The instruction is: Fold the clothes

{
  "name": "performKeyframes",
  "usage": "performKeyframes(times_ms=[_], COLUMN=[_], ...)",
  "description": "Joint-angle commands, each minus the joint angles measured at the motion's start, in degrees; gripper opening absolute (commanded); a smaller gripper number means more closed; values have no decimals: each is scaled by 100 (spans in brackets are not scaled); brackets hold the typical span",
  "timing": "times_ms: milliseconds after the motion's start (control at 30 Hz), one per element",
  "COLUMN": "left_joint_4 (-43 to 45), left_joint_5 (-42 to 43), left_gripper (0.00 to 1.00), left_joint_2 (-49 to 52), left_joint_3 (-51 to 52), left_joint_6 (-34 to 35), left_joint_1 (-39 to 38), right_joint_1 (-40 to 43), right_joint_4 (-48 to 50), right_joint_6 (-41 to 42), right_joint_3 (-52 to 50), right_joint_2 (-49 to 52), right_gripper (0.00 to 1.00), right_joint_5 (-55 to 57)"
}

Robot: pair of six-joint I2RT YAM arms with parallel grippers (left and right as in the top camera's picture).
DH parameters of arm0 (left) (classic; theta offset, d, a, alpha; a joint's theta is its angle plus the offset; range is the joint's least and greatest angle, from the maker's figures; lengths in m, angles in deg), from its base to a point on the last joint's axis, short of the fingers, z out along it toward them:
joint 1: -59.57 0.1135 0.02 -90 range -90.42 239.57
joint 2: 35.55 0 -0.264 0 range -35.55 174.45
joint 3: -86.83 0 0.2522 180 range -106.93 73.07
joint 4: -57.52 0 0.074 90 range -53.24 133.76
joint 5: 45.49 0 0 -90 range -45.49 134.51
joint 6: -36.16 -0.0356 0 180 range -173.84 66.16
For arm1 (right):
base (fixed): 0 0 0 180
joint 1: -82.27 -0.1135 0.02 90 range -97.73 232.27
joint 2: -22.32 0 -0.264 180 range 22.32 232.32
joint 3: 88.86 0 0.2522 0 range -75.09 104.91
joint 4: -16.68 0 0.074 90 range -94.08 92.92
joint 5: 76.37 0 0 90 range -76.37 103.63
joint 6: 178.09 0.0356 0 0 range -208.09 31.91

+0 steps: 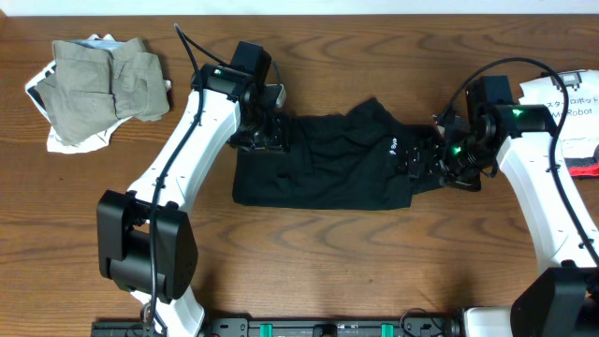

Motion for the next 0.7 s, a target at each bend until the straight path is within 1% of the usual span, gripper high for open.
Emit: performKeyframes(times_ms=[0,100,333,467,667], left_joint_4=[2,28,131,212,304], left_joint_5=[-107,-321,-326,-299,376], left_gripper=[55,55,55,55,55], left_joint_2=[35,68,258,549,951], left_joint_3=[55,94,142,142,142], left_joint_6=[24,50,70,70,63], left_joint_1=[44,42,37,37,17], right_joint_1=[-37,-37,-37,-37,-37], right_joint_4=[-2,-2,-2,-2,-2], right_joint_6=[61,61,61,61,61], right_joint_3=[-15,-15,-15,-15,-15], right_joint_2=[35,35,35,35,35], right_gripper=[99,99,99,99,99], right_joint_5=[-39,-39,-39,-39,-39])
